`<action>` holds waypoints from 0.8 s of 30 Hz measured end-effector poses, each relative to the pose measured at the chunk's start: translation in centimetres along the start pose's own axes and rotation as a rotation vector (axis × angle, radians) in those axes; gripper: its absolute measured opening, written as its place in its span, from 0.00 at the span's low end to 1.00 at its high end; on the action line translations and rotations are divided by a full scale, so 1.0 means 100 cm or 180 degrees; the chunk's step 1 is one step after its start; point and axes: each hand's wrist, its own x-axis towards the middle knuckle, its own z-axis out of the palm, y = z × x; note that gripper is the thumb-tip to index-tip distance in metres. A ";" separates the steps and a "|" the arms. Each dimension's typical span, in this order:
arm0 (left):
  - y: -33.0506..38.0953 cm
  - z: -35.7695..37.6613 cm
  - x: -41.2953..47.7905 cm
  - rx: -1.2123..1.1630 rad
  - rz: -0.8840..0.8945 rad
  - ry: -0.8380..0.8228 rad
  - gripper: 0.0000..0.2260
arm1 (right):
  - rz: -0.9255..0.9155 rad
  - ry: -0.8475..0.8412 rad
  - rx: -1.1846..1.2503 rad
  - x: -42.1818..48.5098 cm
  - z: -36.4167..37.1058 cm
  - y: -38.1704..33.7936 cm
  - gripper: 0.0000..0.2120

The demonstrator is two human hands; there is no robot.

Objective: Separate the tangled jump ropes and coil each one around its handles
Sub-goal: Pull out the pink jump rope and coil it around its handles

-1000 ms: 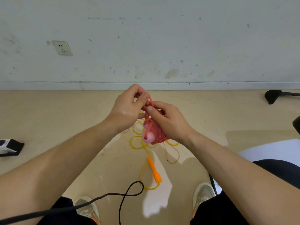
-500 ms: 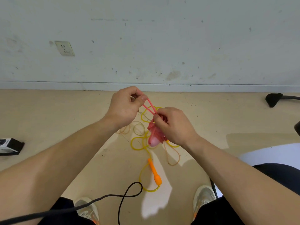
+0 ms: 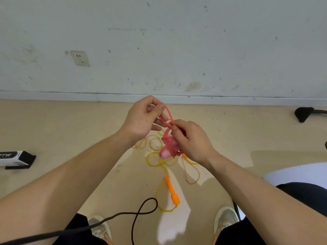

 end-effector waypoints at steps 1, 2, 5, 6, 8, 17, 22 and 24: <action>0.000 0.001 -0.001 -0.0124 -0.0036 0.0035 0.07 | 0.0041 0.0011 0.0108 -0.001 0.000 -0.002 0.13; 0.000 0.003 -0.001 -0.0251 -0.0085 0.0072 0.07 | 0.0102 -0.0011 0.0210 -0.001 0.000 -0.004 0.13; -0.003 0.011 -0.004 -0.0708 -0.0318 0.0169 0.08 | 0.0337 -0.0047 0.0511 -0.004 0.002 -0.005 0.13; -0.005 0.014 -0.005 -0.0913 -0.0406 0.0133 0.08 | 0.0405 0.0014 0.0582 -0.004 0.002 -0.005 0.13; -0.010 0.017 -0.006 -0.1082 -0.0467 0.0024 0.10 | 0.0520 0.0174 0.0692 -0.001 0.000 -0.004 0.13; -0.006 0.027 0.004 0.0222 0.0196 0.0846 0.06 | 0.0681 0.0580 0.1046 0.016 0.006 -0.020 0.14; -0.002 0.020 0.025 0.0151 0.0461 0.1442 0.08 | 0.0811 0.0988 0.1696 0.051 0.013 -0.034 0.09; -0.002 0.013 0.038 -0.0029 0.0481 0.1546 0.07 | 0.0861 0.0991 0.2107 0.069 0.014 -0.036 0.07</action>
